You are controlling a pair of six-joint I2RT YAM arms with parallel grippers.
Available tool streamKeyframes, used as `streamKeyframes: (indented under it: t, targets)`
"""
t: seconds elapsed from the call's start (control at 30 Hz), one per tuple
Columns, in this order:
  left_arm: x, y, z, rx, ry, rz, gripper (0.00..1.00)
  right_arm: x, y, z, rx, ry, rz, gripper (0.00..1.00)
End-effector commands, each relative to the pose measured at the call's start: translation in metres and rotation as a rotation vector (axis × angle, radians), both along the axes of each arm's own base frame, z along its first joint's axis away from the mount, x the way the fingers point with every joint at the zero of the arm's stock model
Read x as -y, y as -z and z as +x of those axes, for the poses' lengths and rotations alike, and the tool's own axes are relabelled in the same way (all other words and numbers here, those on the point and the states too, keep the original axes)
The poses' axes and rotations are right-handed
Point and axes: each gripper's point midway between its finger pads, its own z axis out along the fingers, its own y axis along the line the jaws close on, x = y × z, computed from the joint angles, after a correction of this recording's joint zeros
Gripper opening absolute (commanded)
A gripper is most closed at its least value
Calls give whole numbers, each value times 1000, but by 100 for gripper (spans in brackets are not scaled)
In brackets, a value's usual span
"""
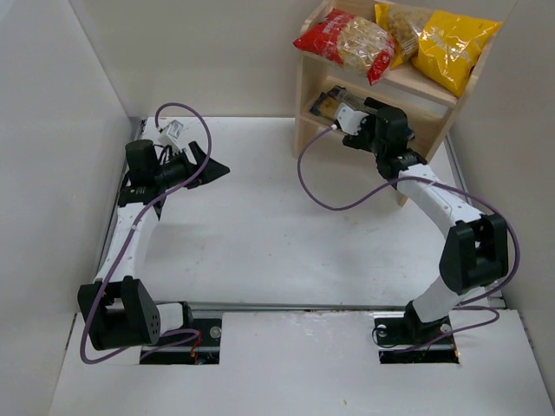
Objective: Place and organize the pasta boxes and bags onto the shelf
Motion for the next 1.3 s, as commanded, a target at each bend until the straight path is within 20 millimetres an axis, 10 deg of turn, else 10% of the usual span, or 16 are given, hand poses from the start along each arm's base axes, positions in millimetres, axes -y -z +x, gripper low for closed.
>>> streamKeyframes:
  t: [0.0,0.37,0.8,1.27]
  targets:
    - [-1,-14,4,64,16,11,67,-17,-12,-15,-51,-57,125,93]
    - [1,-3,-3,17,27,0,67,-16,19,-36,-261,-12,292,93]
    - [0,-5,0,16,29,-3,67,47,-11,29,31,301,192,93]
    - [-4,3,-2,-6,18,-3,67,-36,14,-40,-62,119,211,100]
